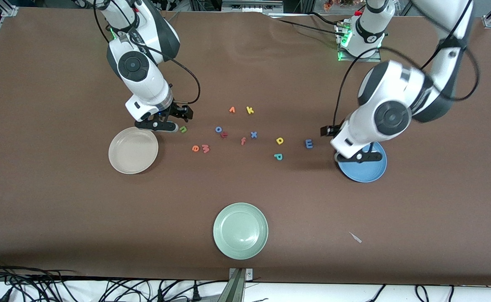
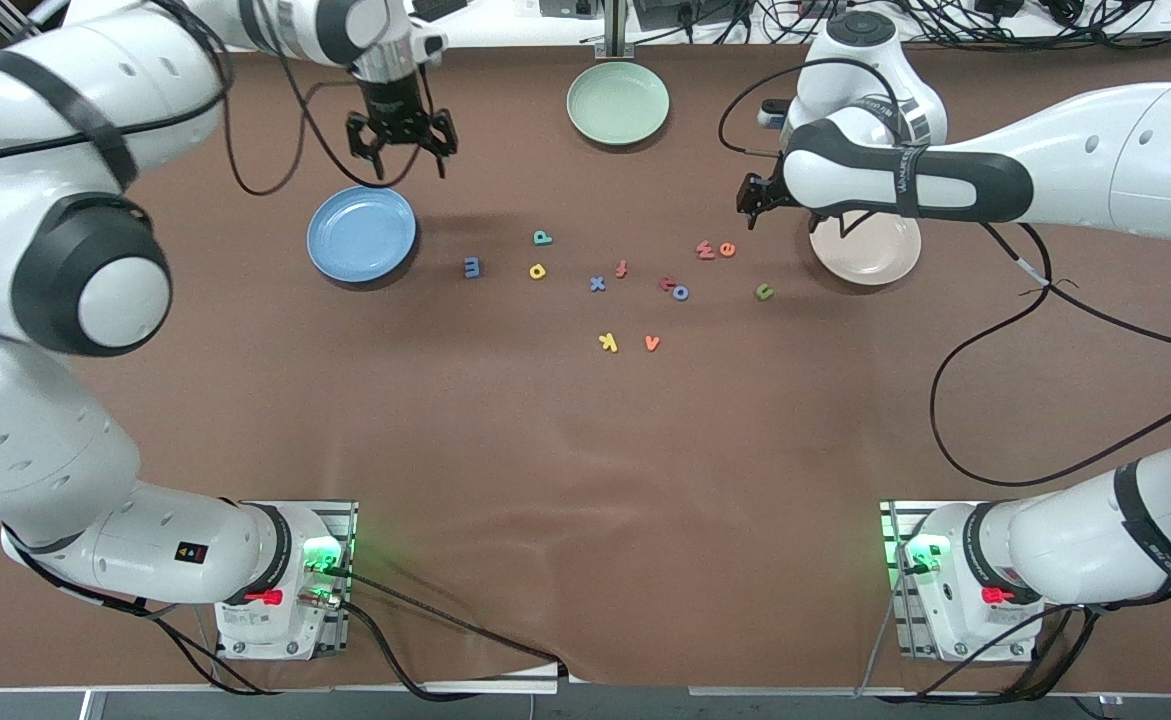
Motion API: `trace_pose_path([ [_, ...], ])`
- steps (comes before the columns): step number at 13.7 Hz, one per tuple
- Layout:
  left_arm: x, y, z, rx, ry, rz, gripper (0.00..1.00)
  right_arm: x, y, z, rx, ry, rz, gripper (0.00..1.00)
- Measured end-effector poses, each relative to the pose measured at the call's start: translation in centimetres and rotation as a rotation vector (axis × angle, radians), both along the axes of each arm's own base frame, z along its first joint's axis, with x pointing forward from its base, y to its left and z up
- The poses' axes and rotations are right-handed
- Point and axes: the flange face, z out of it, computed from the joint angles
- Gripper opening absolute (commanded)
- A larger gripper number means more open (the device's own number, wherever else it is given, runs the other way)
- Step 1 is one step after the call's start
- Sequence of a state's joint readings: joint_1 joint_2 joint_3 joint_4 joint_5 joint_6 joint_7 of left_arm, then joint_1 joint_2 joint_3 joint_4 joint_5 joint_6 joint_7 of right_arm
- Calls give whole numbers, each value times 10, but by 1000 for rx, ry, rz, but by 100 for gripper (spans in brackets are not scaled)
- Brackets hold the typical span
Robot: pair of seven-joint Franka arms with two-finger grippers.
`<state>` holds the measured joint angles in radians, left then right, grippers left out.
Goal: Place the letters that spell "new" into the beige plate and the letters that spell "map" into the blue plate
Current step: 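Lower the right gripper to the green u while the left gripper reaches the m, then place the blue m on the blue plate while the right gripper grasps the u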
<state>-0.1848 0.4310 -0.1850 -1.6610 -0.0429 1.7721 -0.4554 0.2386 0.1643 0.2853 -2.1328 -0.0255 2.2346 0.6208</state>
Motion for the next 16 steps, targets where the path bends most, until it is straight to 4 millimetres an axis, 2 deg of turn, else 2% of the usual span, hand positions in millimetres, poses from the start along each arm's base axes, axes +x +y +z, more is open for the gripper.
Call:
trace_pose_path([
  [3, -2, -20, -83, -3, 56, 50, 100, -9, -3, -20, 15, -22, -10, 100],
  [5, -21, -49, -127, -1, 35, 57, 100, -15, -5, -34, 27, -37, -14, 100],
  [6, -36, -63, -141, 4, 29, 51, 95, -17, -6, -41, 33, -42, -17, 100],
  [8, -59, -79, -156, 16, 31, 24, 94, -20, -7, -56, 45, -49, -20, 100],
  [9, -63, -81, -158, 25, 24, 6, 94, -22, -7, -62, 51, -54, -21, 100],
  [13, -61, -70, -161, 67, -4, -66, 90, -33, -12, -89, 72, -68, -24, 100],
  [15, -63, -66, -165, 63, -1, -84, 81, -41, -15, -103, 82, -78, -25, 100],
  [16, -62, -65, -166, 59, -6, -86, 70, -45, -17, -108, 86, -80, -25, 100],
])
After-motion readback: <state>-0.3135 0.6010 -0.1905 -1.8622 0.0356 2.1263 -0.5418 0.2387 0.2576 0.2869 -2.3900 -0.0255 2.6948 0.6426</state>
